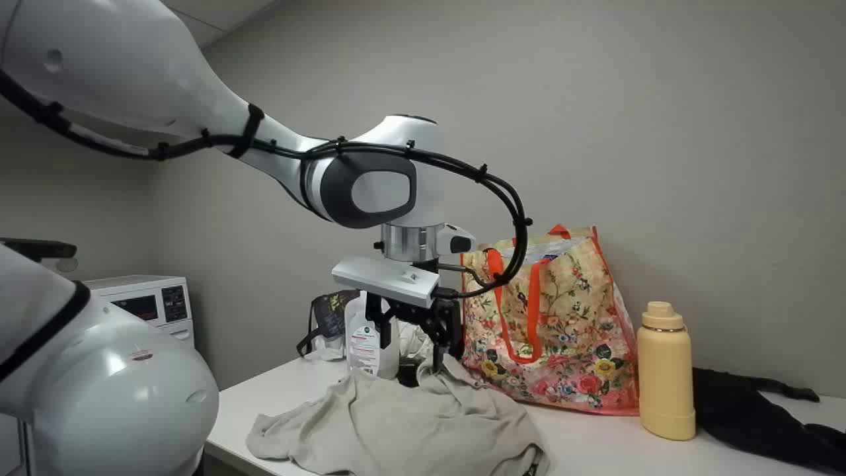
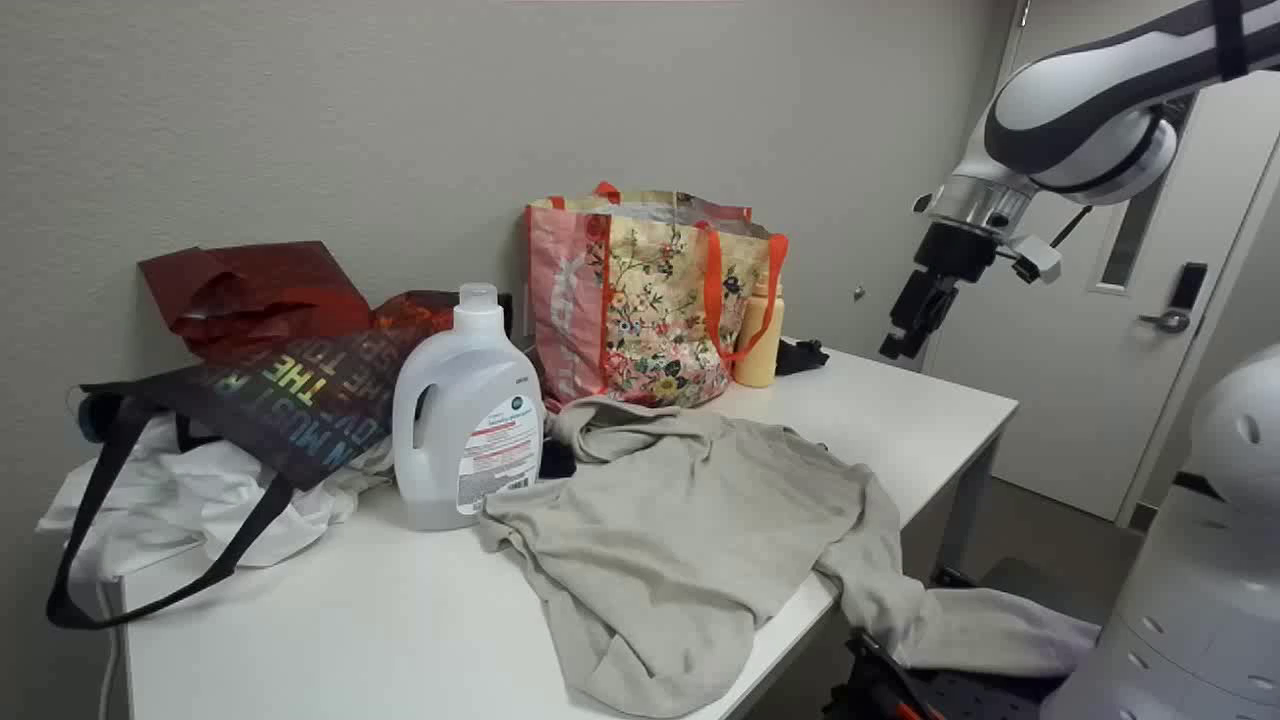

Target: Fold the shirt

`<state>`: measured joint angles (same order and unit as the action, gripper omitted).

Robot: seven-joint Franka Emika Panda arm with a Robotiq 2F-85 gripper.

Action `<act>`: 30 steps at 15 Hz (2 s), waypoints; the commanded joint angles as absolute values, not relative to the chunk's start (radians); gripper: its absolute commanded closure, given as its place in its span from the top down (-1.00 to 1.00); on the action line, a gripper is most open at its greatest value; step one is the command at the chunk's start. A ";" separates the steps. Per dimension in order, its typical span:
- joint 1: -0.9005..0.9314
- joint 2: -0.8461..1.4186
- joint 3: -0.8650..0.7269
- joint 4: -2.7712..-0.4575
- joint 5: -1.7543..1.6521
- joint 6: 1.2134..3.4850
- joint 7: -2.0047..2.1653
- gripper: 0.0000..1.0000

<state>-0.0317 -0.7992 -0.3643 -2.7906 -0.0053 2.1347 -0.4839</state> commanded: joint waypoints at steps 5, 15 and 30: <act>0.013 -0.743 -0.346 -2.788 0.078 2.258 -0.475 1.00; 0.294 -0.361 -0.307 -2.718 0.409 2.789 -0.438 1.00; 0.455 0.305 -0.196 -2.312 0.623 3.300 -0.544 1.00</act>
<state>0.5158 0.1977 -0.2676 -2.3994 0.6080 3.2215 -0.5109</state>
